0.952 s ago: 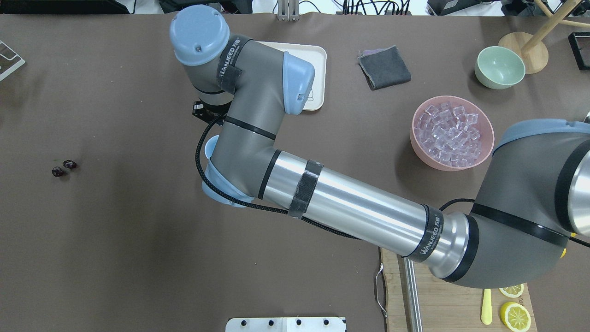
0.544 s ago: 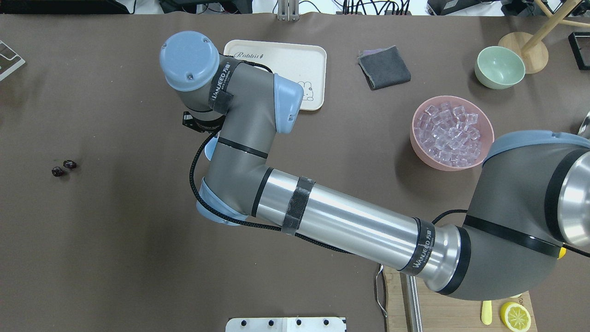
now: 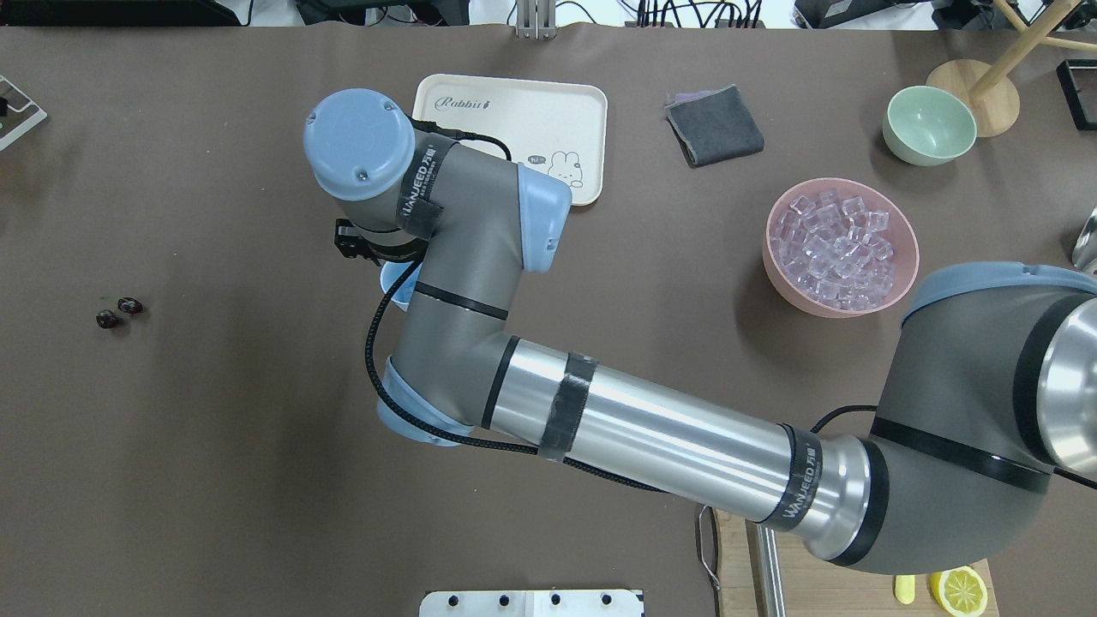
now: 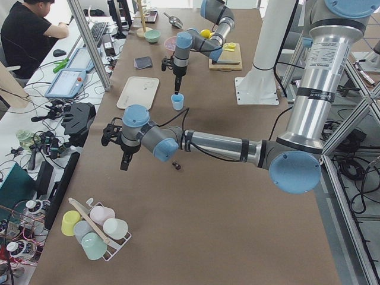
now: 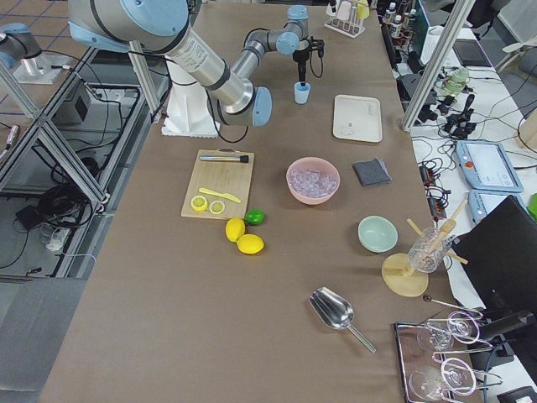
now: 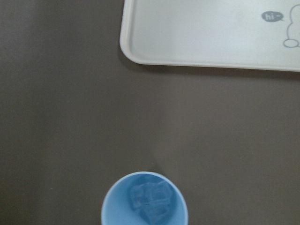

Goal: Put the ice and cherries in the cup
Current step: 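Withdraw the right arm to rest while the left gripper moves toward the cherries, then lower the left gripper onto the dark cherries and grasp them by the stems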

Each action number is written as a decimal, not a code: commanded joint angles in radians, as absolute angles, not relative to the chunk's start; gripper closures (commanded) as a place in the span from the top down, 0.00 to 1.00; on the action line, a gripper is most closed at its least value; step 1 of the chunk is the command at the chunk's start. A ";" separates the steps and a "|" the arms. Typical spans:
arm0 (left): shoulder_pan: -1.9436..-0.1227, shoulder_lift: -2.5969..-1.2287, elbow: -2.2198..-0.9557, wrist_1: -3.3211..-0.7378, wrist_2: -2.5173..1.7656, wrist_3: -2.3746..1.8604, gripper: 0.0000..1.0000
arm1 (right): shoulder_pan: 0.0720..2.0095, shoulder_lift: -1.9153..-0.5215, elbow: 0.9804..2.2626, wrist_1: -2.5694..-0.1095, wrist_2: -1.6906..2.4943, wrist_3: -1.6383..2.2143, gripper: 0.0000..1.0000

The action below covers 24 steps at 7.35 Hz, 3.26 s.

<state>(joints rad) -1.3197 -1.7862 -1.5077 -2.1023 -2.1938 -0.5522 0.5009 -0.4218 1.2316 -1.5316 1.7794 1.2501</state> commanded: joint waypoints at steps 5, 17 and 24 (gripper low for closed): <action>-0.951 -1.654 -1.537 -2.374 -2.069 -0.689 0.98 | 1.056 -1.171 1.767 -1.644 2.199 0.671 0.99; -0.920 -1.545 -1.488 -2.537 -2.072 -0.738 0.32 | 1.431 -1.385 1.574 -1.658 2.240 0.213 1.00; -1.060 -2.013 -1.526 -1.958 -2.227 -0.750 0.32 | 1.431 -1.394 1.568 -1.657 2.237 0.224 1.00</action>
